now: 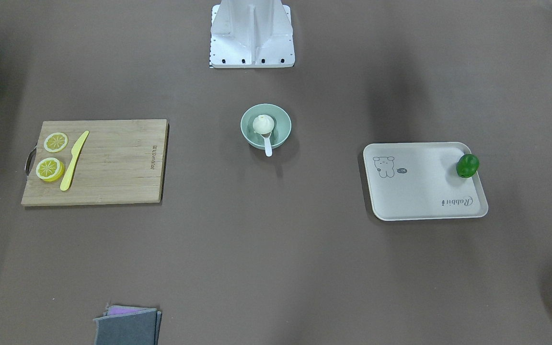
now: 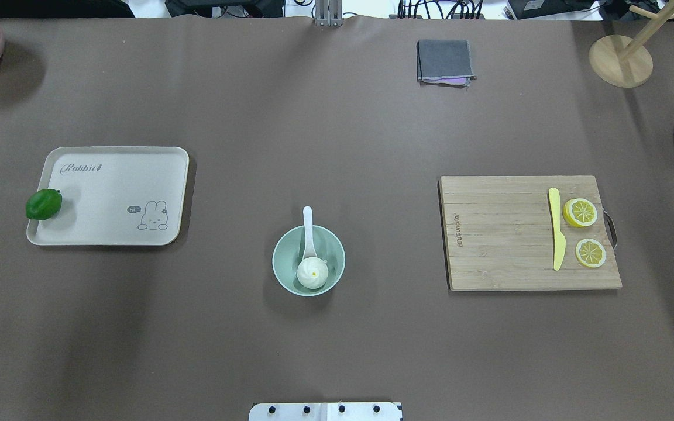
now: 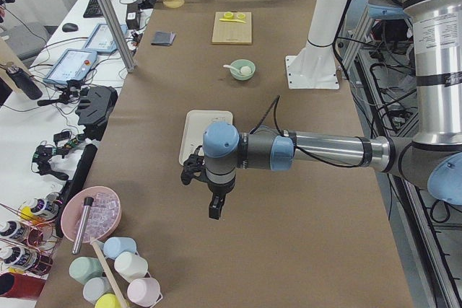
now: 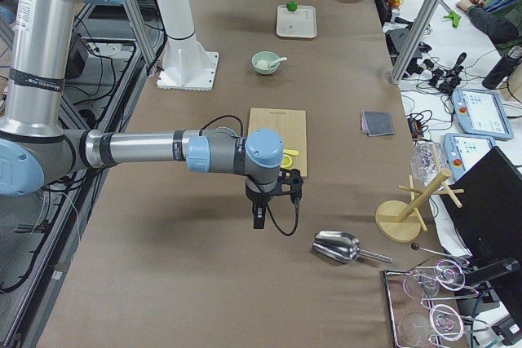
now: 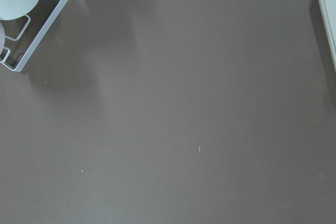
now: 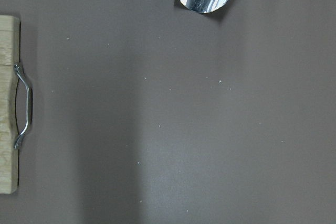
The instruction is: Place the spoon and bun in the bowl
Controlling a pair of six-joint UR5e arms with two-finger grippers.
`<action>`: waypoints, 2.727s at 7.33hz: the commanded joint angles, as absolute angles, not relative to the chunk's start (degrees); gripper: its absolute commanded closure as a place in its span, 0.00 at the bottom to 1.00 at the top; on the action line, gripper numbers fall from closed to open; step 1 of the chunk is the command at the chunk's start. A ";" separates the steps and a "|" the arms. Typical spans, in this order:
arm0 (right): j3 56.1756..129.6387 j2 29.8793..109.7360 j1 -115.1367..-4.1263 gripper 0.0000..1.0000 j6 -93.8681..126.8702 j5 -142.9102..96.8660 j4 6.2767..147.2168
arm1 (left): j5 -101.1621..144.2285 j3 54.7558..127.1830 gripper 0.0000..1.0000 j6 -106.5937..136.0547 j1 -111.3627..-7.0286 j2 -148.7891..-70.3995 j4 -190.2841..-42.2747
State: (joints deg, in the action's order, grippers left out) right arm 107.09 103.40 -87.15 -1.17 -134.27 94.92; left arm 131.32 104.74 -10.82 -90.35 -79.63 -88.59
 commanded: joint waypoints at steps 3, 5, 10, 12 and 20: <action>105.03 103.53 -87.19 0.00 -1.23 -134.65 94.92 | 131.22 104.50 0.01 -10.81 -90.35 -79.63 -88.59; 104.77 103.45 -87.10 0.00 -1.32 -134.38 94.83 | 131.22 104.41 0.01 -10.81 -90.35 -79.63 -88.59; 103.62 103.27 -87.01 0.00 -1.41 -134.39 94.92 | 131.13 104.50 0.01 -10.81 -90.35 -79.10 -88.59; 102.57 103.18 -86.92 0.00 -1.32 -134.47 94.92 | 131.13 104.50 0.01 -10.81 -90.26 -79.10 -88.59; 102.48 103.54 -86.66 0.00 -1.49 -134.21 94.92 | 131.13 104.68 0.01 -10.72 -90.26 -79.01 -88.59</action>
State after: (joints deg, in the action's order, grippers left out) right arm 102.48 103.53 -86.89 -1.49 -134.21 94.89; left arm 131.13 104.63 -10.72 -90.26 -79.04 -88.59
